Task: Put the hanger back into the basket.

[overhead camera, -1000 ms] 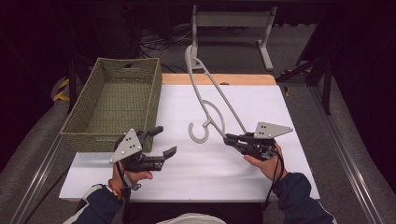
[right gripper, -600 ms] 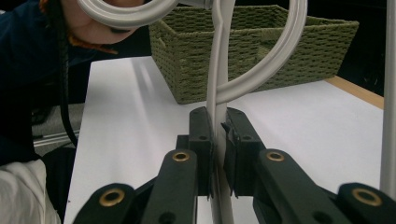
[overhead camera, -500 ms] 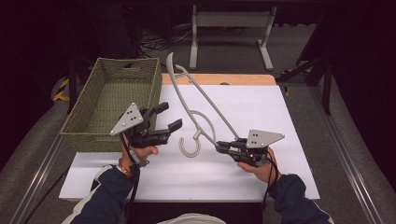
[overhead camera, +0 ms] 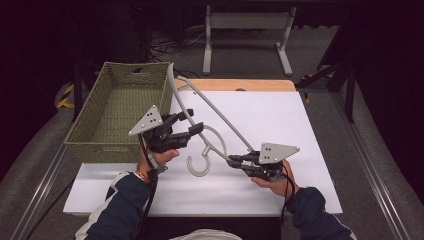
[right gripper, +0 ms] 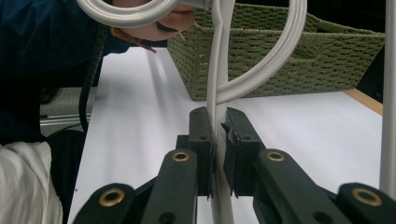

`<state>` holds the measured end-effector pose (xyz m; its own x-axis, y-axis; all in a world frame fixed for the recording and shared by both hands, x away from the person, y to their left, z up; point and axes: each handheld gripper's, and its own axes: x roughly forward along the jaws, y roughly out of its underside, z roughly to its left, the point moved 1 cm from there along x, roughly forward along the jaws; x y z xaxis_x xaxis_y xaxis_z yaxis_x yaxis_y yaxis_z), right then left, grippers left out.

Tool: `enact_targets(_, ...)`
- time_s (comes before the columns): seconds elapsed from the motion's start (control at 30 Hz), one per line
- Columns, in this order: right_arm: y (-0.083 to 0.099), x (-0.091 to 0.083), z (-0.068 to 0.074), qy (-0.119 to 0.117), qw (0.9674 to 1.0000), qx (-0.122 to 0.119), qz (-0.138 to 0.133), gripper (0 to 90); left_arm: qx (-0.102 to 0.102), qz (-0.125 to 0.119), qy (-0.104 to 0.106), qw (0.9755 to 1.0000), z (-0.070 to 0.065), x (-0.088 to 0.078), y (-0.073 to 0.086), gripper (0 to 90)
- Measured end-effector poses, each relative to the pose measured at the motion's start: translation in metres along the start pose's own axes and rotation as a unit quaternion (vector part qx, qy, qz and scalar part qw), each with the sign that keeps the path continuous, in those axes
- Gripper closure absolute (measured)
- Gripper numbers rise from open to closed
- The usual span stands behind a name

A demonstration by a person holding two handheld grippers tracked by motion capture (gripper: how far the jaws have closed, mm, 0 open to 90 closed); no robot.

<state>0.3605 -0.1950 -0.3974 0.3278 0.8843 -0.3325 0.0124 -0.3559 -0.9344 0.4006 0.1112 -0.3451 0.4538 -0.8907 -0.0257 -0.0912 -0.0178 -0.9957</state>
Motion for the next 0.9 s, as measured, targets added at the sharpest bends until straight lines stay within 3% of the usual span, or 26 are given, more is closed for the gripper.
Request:
enact_targets(0.13,0.002,0.0,-0.003,0.001,0.9999,0.012,-0.008,82.6,0.0,0.002,0.01,1.0,0.0,0.001,0.005,53.7)
enact_targets(0.47,0.005,0.004,-0.005,0.0,0.9998,0.018,-0.006,81.8,-0.007,-0.016,0.029,0.9994,-0.003,0.001,0.004,62.1)
enact_targets(0.67,0.007,0.009,-0.007,0.039,0.9989,0.023,0.01,77.6,0.003,-0.023,0.042,0.9989,-0.009,0.002,-0.001,69.8)
enact_targets(0.73,0.007,0.009,-0.008,0.042,0.9987,0.026,0.01,77.2,0.008,-0.028,0.047,0.9985,-0.012,0.002,-0.003,71.4)
enact_targets(0.77,0.008,0.01,-0.009,0.056,0.998,0.027,0.013,75.5,0.011,-0.033,0.056,0.9978,-0.015,0.002,-0.006,73.9)
enact_targets(0.9,0.009,0.008,-0.011,0.066,0.9971,0.034,0.019,76.6,0.024,-0.041,0.058,0.9972,-0.019,0.002,-0.01,80.5)
